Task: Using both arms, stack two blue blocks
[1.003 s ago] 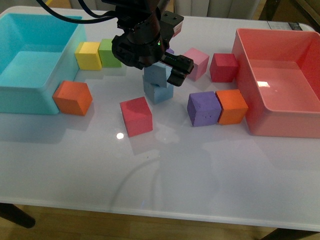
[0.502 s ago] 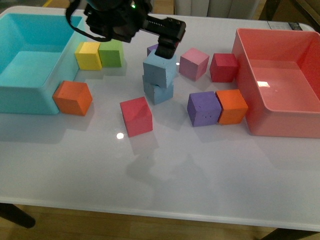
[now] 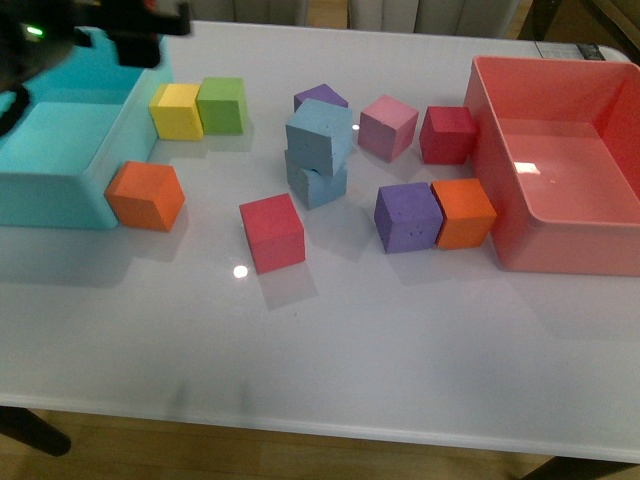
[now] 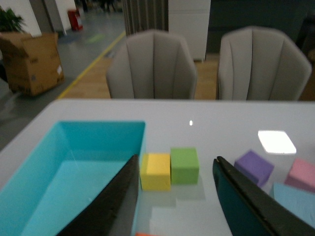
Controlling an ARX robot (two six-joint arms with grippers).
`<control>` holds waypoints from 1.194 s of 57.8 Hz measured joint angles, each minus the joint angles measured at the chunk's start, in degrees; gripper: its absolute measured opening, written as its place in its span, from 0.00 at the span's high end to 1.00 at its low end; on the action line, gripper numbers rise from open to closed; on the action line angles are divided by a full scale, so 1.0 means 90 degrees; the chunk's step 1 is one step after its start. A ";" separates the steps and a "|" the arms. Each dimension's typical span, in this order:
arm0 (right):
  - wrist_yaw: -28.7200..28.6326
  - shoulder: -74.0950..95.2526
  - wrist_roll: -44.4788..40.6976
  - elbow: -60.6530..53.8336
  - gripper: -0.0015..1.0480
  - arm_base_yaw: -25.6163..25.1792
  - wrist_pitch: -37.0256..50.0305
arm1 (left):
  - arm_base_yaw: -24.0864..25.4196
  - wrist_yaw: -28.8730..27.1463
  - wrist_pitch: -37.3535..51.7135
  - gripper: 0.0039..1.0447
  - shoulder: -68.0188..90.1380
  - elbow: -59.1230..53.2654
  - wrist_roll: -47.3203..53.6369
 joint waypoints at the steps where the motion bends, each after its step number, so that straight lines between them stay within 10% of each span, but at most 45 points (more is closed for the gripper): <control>1: 0.0000 0.0000 0.0000 0.0000 0.09 0.0000 0.0000 | 0.0049 0.0036 0.0104 0.60 -0.0175 -0.0143 -0.0007; 12: 0.0000 0.0000 0.0000 0.0000 0.09 0.0000 0.0000 | 0.0522 0.0539 0.0265 0.99 -0.1474 -0.1719 -0.0039; 69: 0.0000 0.0000 0.0000 0.0000 0.09 0.0000 0.0000 | 0.1600 0.1588 -0.3021 0.99 -0.6926 -0.3835 -0.0041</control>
